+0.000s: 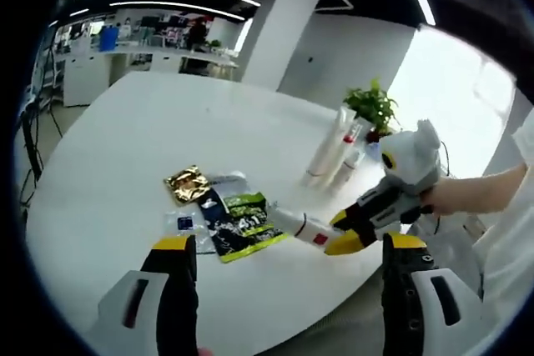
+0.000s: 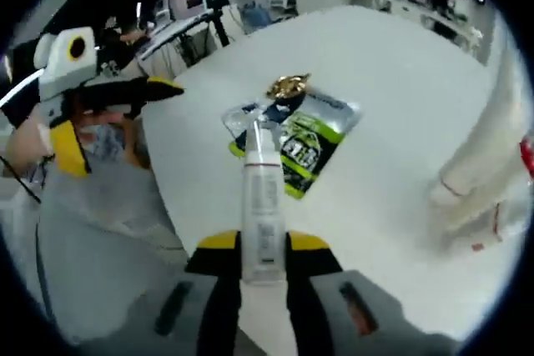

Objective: Arrange the skincare products in the storage area until every visible bottle or jar stands upright without overlapping.

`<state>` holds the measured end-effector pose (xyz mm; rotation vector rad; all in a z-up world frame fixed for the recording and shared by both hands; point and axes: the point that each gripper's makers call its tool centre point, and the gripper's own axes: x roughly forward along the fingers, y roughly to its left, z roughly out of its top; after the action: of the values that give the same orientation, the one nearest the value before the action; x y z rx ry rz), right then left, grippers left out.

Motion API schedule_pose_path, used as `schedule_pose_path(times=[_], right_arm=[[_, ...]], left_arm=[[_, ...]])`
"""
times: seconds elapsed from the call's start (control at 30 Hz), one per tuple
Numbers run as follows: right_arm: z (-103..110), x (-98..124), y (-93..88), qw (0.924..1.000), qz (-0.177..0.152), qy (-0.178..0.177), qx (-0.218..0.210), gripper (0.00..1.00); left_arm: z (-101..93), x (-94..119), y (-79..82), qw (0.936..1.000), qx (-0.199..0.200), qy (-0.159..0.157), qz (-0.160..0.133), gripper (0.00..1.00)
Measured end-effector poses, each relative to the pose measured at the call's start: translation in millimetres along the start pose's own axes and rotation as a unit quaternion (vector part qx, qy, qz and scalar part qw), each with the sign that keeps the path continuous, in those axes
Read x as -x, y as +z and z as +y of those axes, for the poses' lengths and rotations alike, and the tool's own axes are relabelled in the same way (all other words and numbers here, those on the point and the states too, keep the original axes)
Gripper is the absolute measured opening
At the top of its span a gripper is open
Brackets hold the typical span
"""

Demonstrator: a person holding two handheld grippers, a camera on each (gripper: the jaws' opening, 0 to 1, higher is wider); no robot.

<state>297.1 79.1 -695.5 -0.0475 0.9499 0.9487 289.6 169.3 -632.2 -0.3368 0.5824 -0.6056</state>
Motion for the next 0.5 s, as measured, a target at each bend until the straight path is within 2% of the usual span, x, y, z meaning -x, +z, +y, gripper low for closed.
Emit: schedule_pose_path(times=[0.1, 0.17, 0.2, 0.23, 0.3, 0.43, 0.5], right_arm=[[10, 9, 9.7, 0.998, -0.042, 0.024, -0.04, 0.18], [19, 17, 17.3, 0.994, -0.076, 0.043, -0.065, 0.18], [23, 19, 20.1, 0.9926, -0.089, 0.051, -0.066, 0.18], [28, 23, 26.8, 0.9889, -0.115, 0.065, -0.067, 0.18], [34, 29, 29.5, 0.9838, -0.13, 0.079, -0.094, 0.18], [43, 40, 40.3, 0.974, -0.173, 0.106, -0.101, 0.19], [51, 51, 51.3, 0.9631, -0.211, 0.128, -0.106, 0.19]], left_arm=[[-8.0, -2, 3.8, 0.9997, 0.016, -0.015, -0.008, 0.89], [-14.4, -2, 8.7, 0.9993, 0.023, -0.026, -0.014, 0.89], [-18.7, -2, 12.4, 0.9989, 0.027, -0.034, -0.018, 0.89], [-21.2, -2, 14.7, 0.9986, 0.03, -0.039, -0.02, 0.89], [-29.3, -3, 21.7, 0.9972, 0.041, -0.057, -0.027, 0.89], [-43.4, -3, 37.3, 0.9927, 0.069, -0.088, -0.046, 0.88], [-50.4, -3, 44.0, 0.9903, 0.078, -0.103, -0.052, 0.88]])
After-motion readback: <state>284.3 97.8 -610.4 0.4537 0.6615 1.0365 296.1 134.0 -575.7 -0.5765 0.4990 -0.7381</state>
